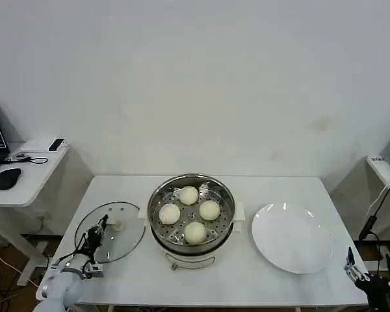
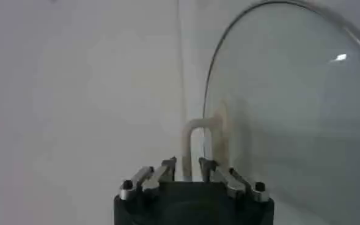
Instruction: Take steamed baozi put them in steamer then cover it.
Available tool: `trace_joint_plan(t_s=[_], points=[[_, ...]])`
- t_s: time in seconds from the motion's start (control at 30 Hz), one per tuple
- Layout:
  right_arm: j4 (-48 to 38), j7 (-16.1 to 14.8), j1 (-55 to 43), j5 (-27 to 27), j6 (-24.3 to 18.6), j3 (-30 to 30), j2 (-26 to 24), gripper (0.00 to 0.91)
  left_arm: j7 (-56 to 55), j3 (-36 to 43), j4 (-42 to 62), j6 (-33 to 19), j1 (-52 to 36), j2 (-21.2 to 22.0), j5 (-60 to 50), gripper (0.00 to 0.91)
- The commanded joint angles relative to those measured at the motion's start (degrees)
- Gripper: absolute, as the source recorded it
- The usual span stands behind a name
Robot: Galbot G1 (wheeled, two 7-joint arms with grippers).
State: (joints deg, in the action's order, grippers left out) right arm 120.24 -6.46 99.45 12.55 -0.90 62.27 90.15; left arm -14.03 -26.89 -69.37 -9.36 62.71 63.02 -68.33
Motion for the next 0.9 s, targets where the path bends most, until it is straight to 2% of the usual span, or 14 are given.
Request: trace_joint_plan(t_s=[0.03, 0.23, 0.5, 0.9], points=[[0.2, 0.0, 0.1, -0.5, -0.4, -0.6, 0.0, 0.907, -1.9, -1.1, -0.7, -0.2, 0.9, 0.3, 0.8, 0.000], [0.5, -0.3, 0.5, -1.0, -0.6, -1.3, 0.0, 0.907, -4.9, -3.1, -2.8, 1.3, 2.7, 1.3, 1.9, 0.000], [0.1, -0.5, 0.4, -1.3, -0.9, -2.4, -0.8, 0.907, -4.7, -6.0, -14.5, 6.4, 7.8, 1.4, 2.0, 0.000], [-1.3, -0.6, -0.5, -0.8, 0.2, -3.2, -2.8, 0.907, 4.6, -10.2, -30.3, 12.8, 13.4, -0.2, 0.3, 0.000]])
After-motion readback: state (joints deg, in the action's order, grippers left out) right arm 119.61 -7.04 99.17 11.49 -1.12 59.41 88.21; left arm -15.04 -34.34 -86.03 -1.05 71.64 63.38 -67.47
